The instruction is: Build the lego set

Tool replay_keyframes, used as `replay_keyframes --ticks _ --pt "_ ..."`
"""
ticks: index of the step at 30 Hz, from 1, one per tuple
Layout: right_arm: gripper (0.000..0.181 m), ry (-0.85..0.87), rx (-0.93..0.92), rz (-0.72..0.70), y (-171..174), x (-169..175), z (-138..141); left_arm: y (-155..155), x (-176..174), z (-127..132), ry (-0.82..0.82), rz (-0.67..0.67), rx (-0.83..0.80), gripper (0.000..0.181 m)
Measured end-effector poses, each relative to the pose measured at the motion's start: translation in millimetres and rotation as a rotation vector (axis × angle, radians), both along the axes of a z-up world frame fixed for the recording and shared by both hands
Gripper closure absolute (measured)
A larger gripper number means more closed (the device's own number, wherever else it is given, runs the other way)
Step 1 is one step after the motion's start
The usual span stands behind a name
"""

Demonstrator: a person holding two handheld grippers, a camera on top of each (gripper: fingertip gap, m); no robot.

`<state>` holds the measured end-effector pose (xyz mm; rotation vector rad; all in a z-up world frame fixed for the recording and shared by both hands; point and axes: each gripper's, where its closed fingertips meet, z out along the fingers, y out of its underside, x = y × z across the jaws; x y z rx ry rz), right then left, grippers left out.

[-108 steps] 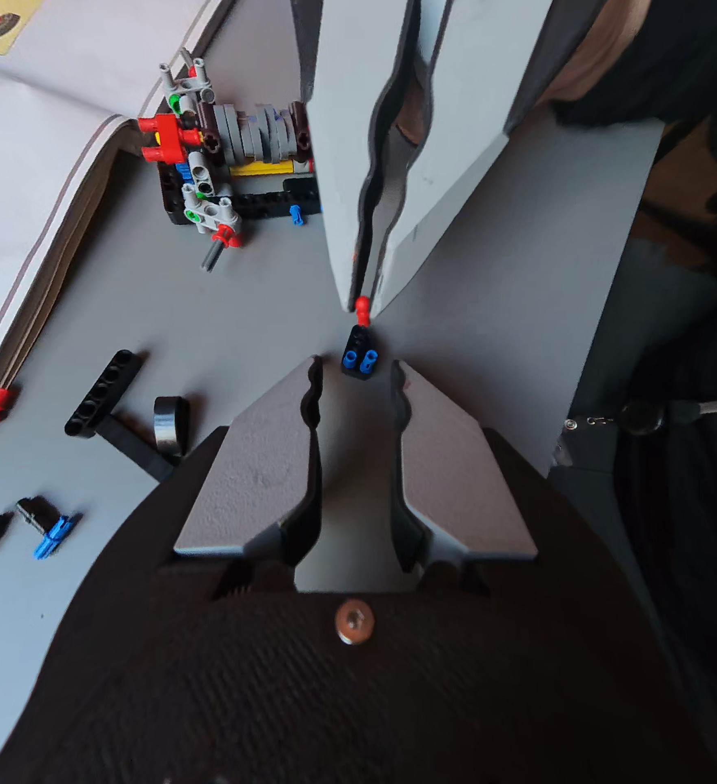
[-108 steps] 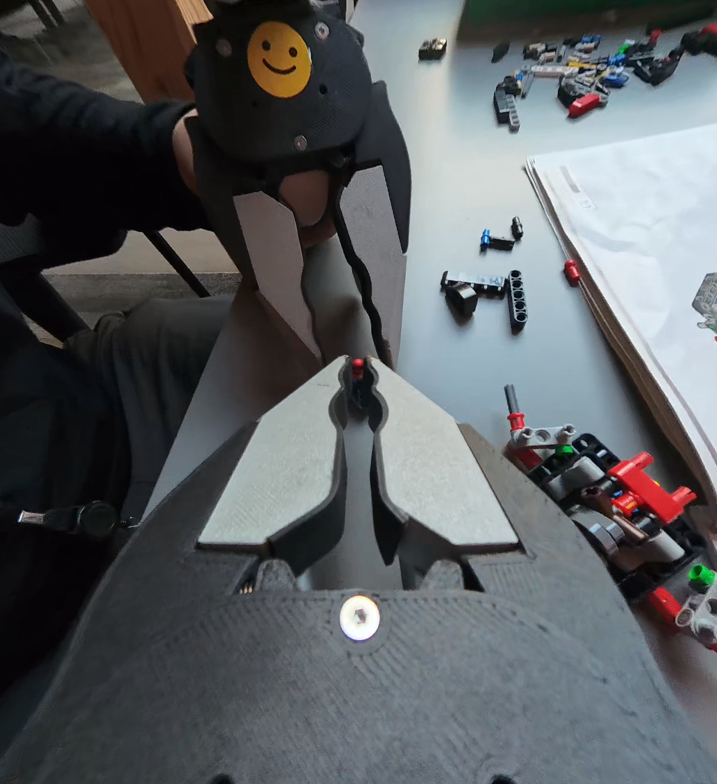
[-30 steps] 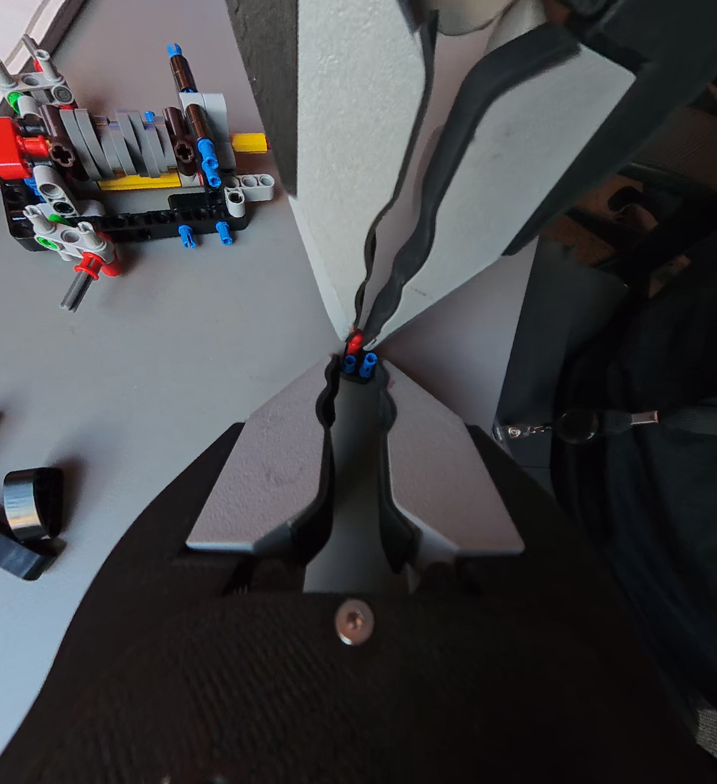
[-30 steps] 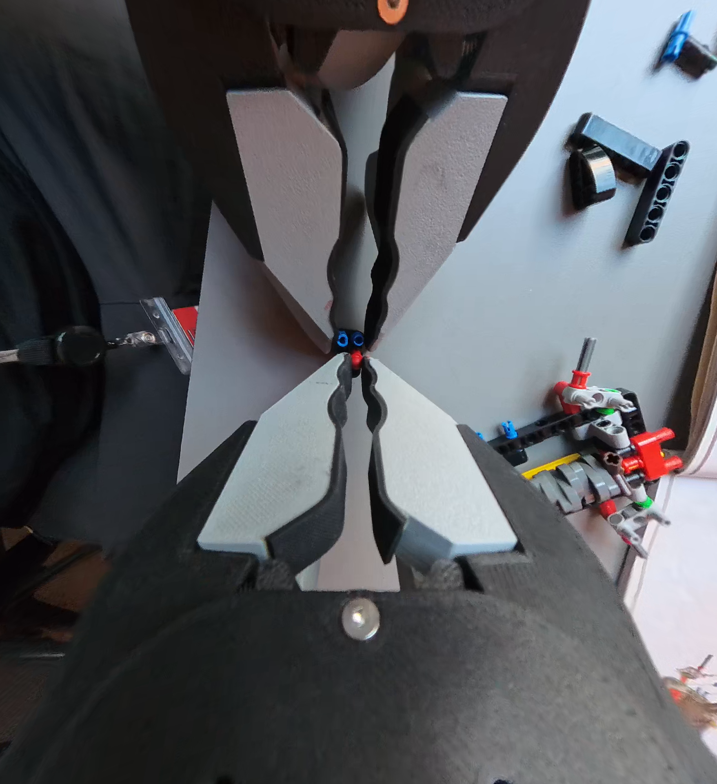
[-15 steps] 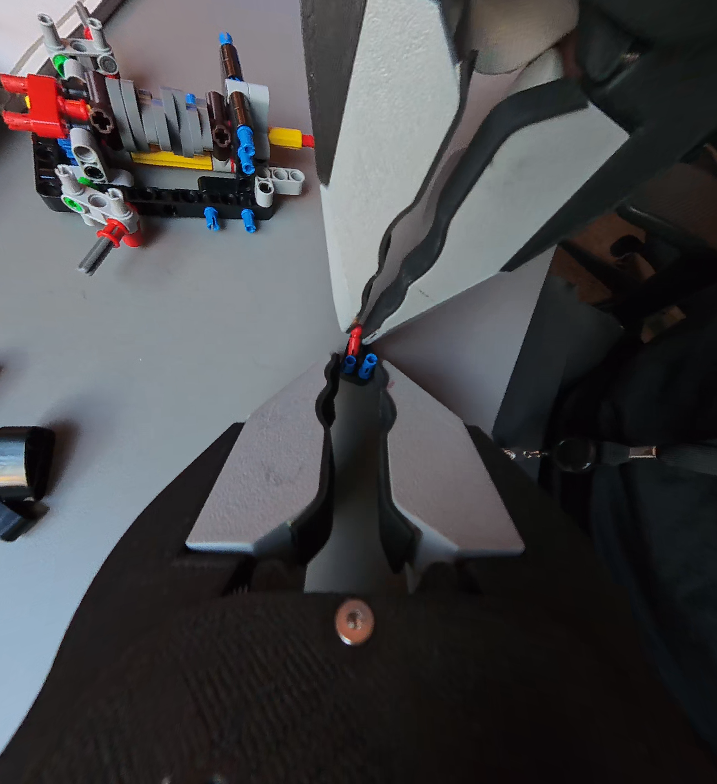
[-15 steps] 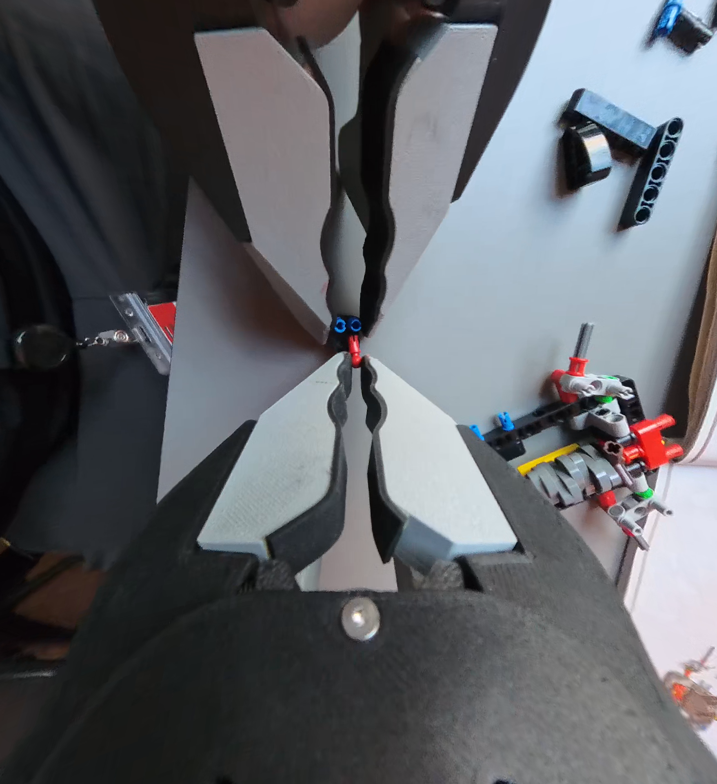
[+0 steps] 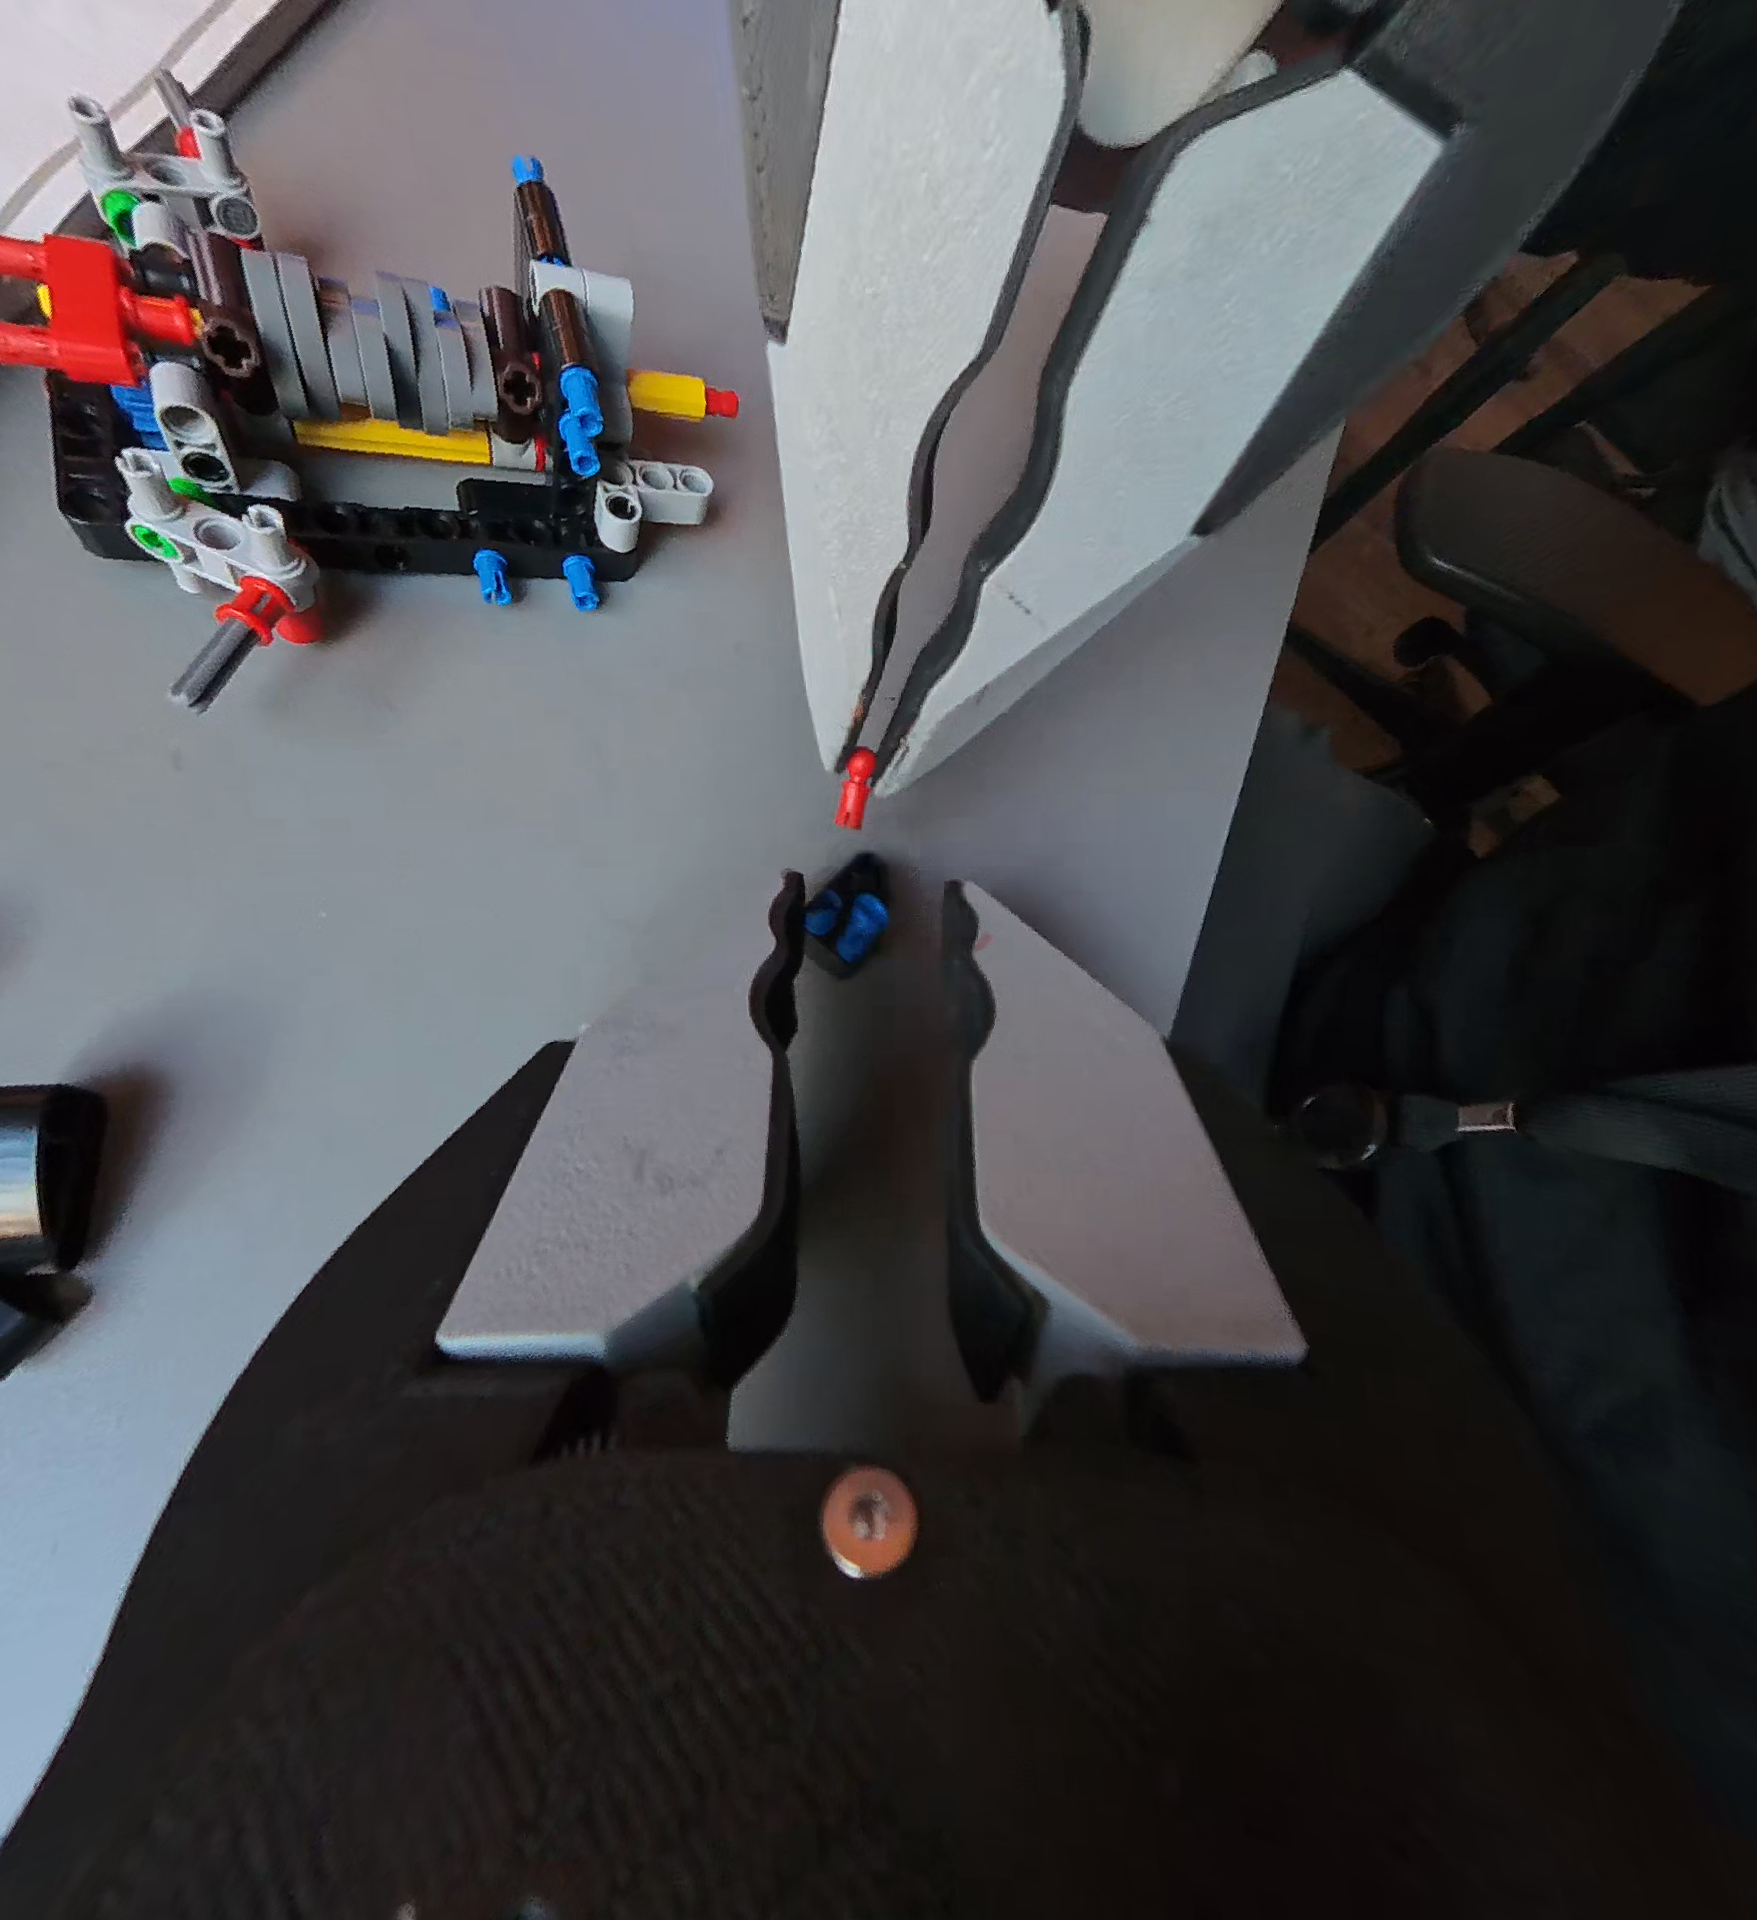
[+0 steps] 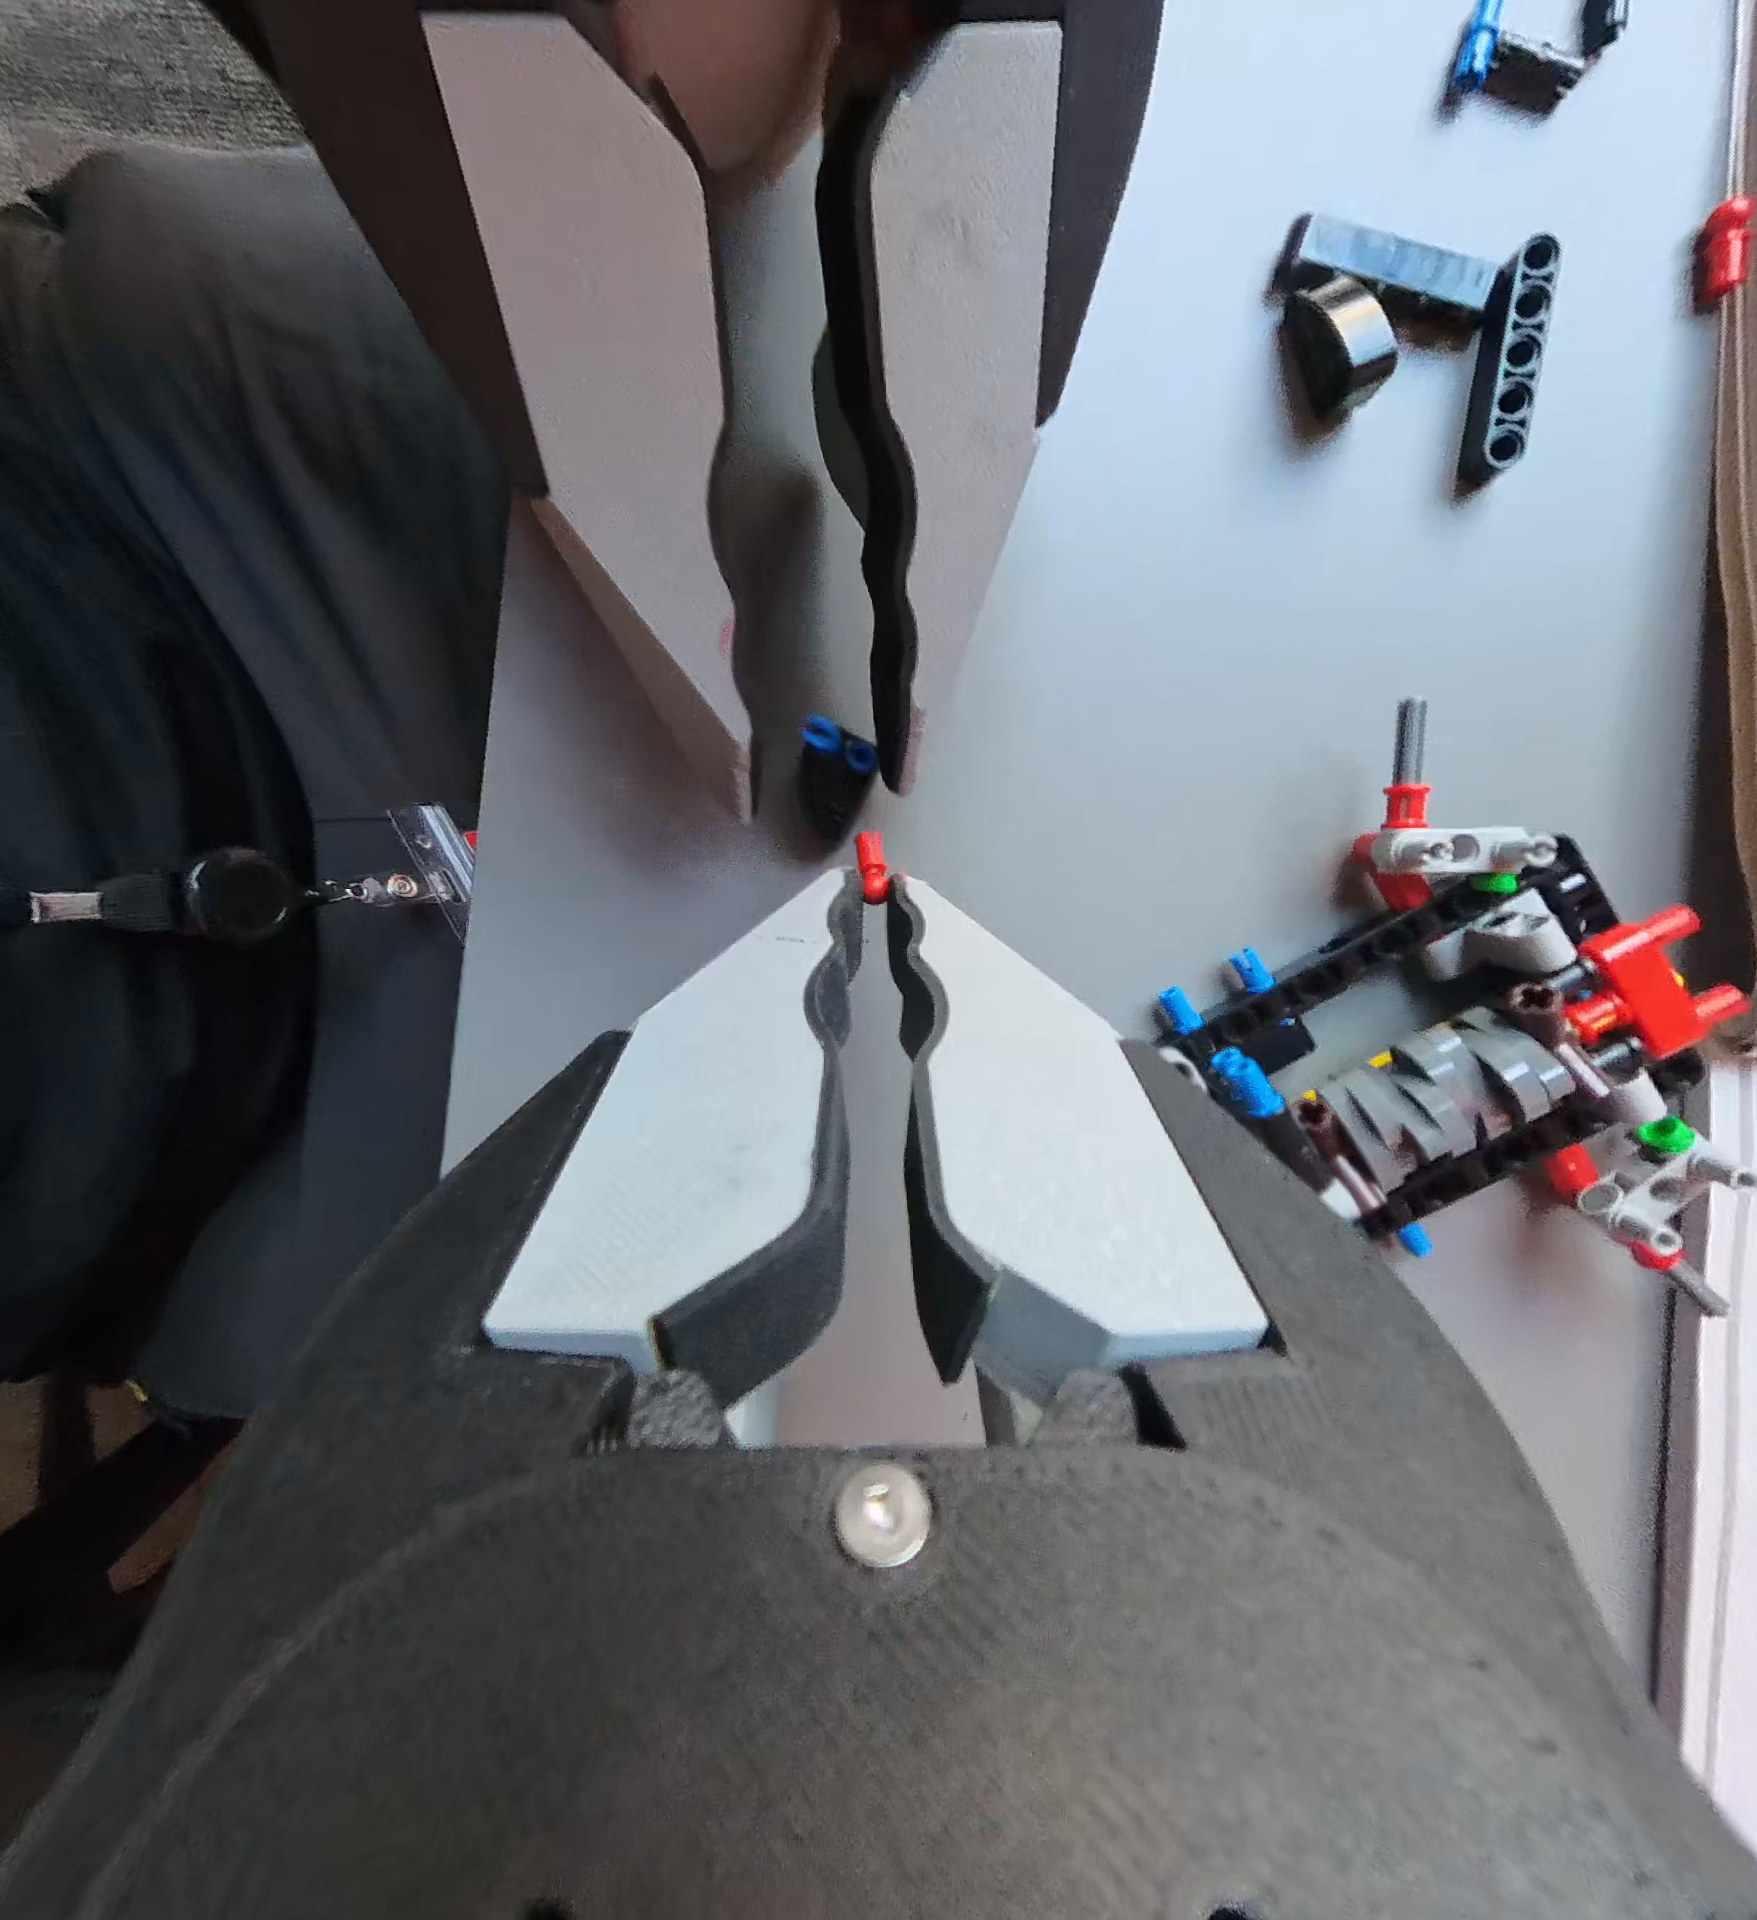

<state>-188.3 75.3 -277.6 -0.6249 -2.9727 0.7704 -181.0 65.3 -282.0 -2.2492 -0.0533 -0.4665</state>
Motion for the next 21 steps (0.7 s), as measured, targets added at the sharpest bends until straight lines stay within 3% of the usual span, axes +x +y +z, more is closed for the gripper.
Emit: replay_keyframes --ticks 9,15,18,21 --pt "0.179 0.012 -0.056 -0.032 0 3 8 -18 -10 2 0.143 -0.020 -0.008 0.148" --pt "0.179 -0.001 -0.137 -0.024 -12 6 16 -18 0 31 0.187 -0.047 0.072 0.168" --pt "0.179 -0.047 -0.225 -0.044 -20 5 26 -11 -1 27 0.310 -0.021 0.045 0.166" --pt "0.179 -0.079 -0.289 -0.065 -23 5 32 -8 -1 25 0.377 -0.012 0.049 0.175"
